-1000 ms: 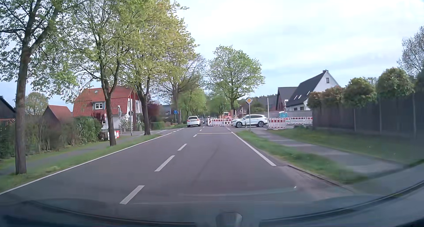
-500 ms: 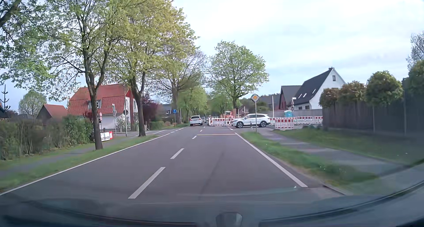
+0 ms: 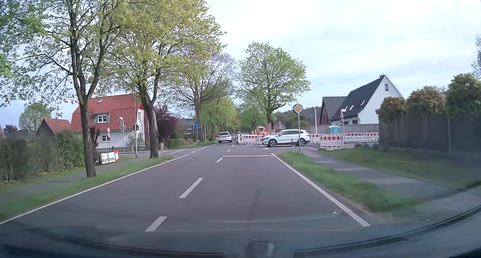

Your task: Follow the waypoints while adhering to traffic rules and regulations

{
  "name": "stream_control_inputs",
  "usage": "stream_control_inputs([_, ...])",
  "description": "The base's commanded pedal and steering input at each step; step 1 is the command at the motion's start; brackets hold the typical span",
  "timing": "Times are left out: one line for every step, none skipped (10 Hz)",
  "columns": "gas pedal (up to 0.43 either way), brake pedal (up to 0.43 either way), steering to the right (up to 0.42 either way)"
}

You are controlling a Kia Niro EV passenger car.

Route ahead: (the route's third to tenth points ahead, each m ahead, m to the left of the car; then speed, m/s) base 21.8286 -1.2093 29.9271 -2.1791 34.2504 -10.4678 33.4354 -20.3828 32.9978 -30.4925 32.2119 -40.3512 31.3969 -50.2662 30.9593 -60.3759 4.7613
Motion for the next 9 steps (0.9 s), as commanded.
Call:
stream_control_inputs([0.020,0.000,-0.011])
stream_control_inputs([0.020,0.000,-0.011])
stream_control_inputs([0.020,0.000,-0.011])
stream_control_inputs([0.020,0.000,-0.009])
stream_control_inputs([0.020,0.000,-0.008])
stream_control_inputs([0.020,0.000,-0.006])
stream_control_inputs([0.020,0.000,-0.004])
stream_control_inputs([0.020,0.000,-0.002])
stream_control_inputs([0.028,0.000,-0.001])
